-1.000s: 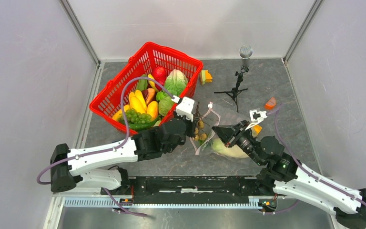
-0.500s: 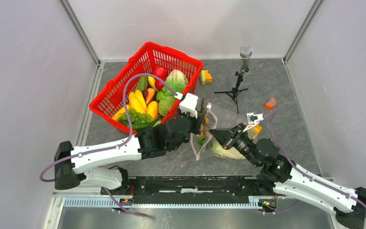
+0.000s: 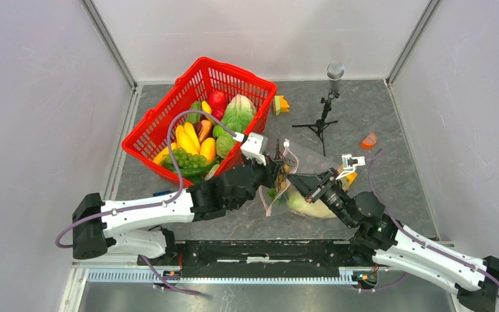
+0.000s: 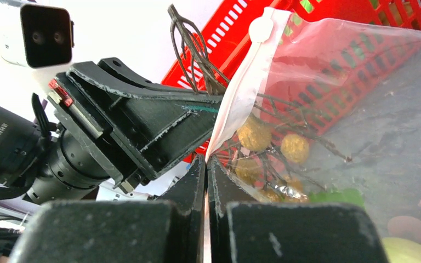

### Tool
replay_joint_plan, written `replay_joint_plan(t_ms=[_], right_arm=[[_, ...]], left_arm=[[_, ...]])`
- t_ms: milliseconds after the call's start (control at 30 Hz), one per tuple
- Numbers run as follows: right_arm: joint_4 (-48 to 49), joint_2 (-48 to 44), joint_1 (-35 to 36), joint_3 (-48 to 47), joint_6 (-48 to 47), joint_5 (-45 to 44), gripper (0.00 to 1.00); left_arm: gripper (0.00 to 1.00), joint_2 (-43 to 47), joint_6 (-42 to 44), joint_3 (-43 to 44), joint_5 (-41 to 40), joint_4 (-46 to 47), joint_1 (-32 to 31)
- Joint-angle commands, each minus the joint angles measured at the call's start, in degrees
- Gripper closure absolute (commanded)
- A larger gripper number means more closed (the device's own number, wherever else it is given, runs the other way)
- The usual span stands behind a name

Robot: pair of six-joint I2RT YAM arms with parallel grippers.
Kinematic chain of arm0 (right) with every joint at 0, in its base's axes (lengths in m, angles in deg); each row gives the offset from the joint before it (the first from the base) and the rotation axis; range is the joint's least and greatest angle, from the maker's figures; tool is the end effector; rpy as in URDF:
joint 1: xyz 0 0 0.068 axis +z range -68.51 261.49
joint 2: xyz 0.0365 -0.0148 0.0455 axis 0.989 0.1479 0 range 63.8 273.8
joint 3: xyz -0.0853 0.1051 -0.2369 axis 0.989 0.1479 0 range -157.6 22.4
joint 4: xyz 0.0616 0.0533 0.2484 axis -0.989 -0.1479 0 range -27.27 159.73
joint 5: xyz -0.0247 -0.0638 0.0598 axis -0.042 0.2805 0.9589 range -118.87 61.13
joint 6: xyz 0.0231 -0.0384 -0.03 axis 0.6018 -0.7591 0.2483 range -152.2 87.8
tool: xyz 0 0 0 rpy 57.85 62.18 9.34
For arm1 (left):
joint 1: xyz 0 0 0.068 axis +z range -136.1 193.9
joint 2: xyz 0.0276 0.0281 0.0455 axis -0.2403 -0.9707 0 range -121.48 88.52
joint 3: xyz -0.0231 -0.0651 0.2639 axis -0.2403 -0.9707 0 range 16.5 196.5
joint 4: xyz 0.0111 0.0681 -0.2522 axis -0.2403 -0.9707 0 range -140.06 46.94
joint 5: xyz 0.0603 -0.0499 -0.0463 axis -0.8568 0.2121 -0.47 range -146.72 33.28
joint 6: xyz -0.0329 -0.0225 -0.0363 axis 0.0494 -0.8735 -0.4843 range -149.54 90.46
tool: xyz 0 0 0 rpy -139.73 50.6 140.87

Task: Place the food in the zip-top bag and seal the zipper
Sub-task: Place the fake fruit in the zipper food storage bag.

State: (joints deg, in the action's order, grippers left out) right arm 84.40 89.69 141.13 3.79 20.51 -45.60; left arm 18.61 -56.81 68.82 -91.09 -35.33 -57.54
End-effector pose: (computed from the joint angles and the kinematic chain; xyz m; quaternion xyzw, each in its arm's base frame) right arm 0.0797 0.1158 0.2711 0.0696 0.6584 0.5640 0.4935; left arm 0.1091 -0.2618 0.3268 0.0987 0.7490 -0.3193 0.5721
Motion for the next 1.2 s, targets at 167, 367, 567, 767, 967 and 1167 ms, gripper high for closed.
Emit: replay_joint_plan(t_ms=[167, 367, 567, 767, 967, 1167], right_arm=[[-2.19, -2.30, 0.22, -2.04, 0.10, -3.92, 0.97], [-1.54, -3.42, 0.30, -1.36, 0.40, -4.14, 0.97], [-1.15, -4.22, 0.22, -2.53, 0.18, -1.52, 0.97], [-1.80, -6.16, 0.22, -2.84, 0.62, -1.63, 0.97], [-2.66, -6.95, 0.22, -3.68, 0.47, -1.86, 0.97], [-1.57, -6.25, 0.22, -4.26, 0.08, -0.57, 0.97]], left_arm=[[0.98, 2.16, 3.34, -0.01, 13.07, 9.65, -0.38], [0.98, -1.74, 4.74, -0.37, 17.62, 10.61, -0.39], [0.98, -3.83, -0.32, -3.01, 5.44, 12.05, -0.42], [0.98, -2.60, 0.70, -3.53, -1.75, 12.13, -0.38], [0.98, -2.99, 4.64, -5.14, 4.06, 14.93, -0.41], [0.98, -2.45, 8.03, -6.29, 8.79, 20.51, -0.57]])
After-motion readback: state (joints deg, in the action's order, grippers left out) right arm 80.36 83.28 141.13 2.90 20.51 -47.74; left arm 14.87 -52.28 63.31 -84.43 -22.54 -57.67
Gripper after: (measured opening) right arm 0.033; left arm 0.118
